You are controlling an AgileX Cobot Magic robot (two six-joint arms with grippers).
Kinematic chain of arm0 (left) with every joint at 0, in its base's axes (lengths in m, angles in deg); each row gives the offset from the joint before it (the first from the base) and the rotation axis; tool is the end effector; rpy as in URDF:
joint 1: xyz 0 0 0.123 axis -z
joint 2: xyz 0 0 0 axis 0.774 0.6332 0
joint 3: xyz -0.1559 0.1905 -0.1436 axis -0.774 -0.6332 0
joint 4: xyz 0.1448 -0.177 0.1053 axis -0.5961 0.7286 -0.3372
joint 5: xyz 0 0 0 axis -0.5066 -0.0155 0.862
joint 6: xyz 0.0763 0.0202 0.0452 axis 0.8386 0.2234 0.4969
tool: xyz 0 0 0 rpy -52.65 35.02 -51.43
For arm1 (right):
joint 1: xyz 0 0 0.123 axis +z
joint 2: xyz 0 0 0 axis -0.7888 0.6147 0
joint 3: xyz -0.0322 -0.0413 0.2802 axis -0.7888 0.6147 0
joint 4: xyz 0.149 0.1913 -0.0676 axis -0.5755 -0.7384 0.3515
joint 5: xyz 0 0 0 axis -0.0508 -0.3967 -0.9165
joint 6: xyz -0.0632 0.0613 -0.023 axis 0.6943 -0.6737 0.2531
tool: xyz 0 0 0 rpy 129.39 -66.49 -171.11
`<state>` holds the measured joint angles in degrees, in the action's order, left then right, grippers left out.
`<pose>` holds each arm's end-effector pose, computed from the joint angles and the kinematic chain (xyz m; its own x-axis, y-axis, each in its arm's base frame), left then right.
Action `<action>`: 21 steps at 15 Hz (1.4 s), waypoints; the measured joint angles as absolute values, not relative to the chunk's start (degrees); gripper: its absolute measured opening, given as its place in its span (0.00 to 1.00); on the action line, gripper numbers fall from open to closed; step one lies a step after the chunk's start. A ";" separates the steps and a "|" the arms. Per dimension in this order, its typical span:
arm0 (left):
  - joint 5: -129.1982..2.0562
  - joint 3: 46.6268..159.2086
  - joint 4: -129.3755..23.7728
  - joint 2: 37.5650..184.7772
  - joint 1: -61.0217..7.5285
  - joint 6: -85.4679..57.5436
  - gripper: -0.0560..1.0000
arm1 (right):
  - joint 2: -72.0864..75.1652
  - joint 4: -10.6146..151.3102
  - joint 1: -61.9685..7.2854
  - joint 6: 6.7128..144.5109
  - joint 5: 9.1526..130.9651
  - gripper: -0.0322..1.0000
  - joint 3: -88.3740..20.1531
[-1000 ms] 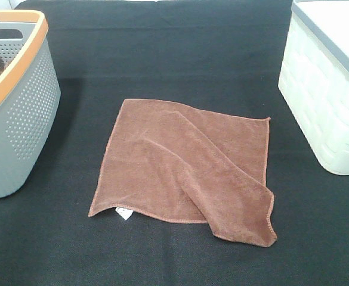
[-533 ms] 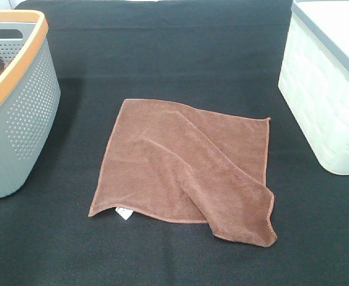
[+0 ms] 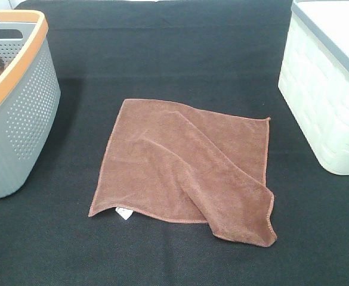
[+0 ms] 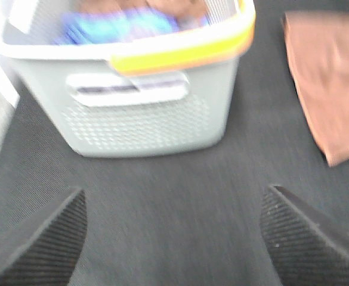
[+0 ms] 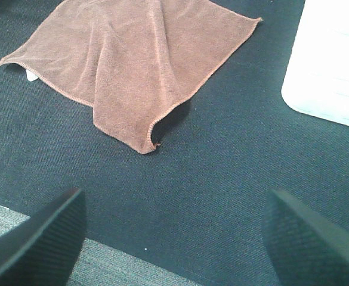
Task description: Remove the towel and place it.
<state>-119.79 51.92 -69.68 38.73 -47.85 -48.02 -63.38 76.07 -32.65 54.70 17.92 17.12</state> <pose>-0.0023 0.0047 0.2781 -0.4556 0.0523 -0.8887 0.0179 0.9986 0.0496 0.0145 0.0084 0.2772 -0.5434 -0.2084 -0.8132 -0.3664 0.9304 0.0064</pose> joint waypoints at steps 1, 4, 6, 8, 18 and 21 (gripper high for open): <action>-119.79 51.92 -69.68 38.73 -47.85 -48.02 0.78 | -63.38 76.07 -32.65 54.70 17.92 0.77 17.12; -119.79 51.92 -69.68 37.76 -48.19 -48.02 0.78 | -63.38 76.01 -39.81 54.70 18.03 0.77 17.12; -119.79 51.92 -69.68 37.76 -48.19 -48.02 0.78 | -63.49 76.01 -45.48 54.70 18.03 0.77 17.12; -119.79 51.92 -69.68 37.76 -48.19 -48.02 0.78 | -66.24 75.95 -48.18 54.70 18.09 0.77 17.12; -119.79 51.92 -69.68 37.76 -48.19 -48.02 0.78 | -72.03 75.66 -52.93 54.64 18.03 0.77 17.12; -119.79 51.92 -69.68 37.76 -48.19 -48.02 0.78 | -72.03 75.66 -52.93 54.64 18.03 0.77 17.12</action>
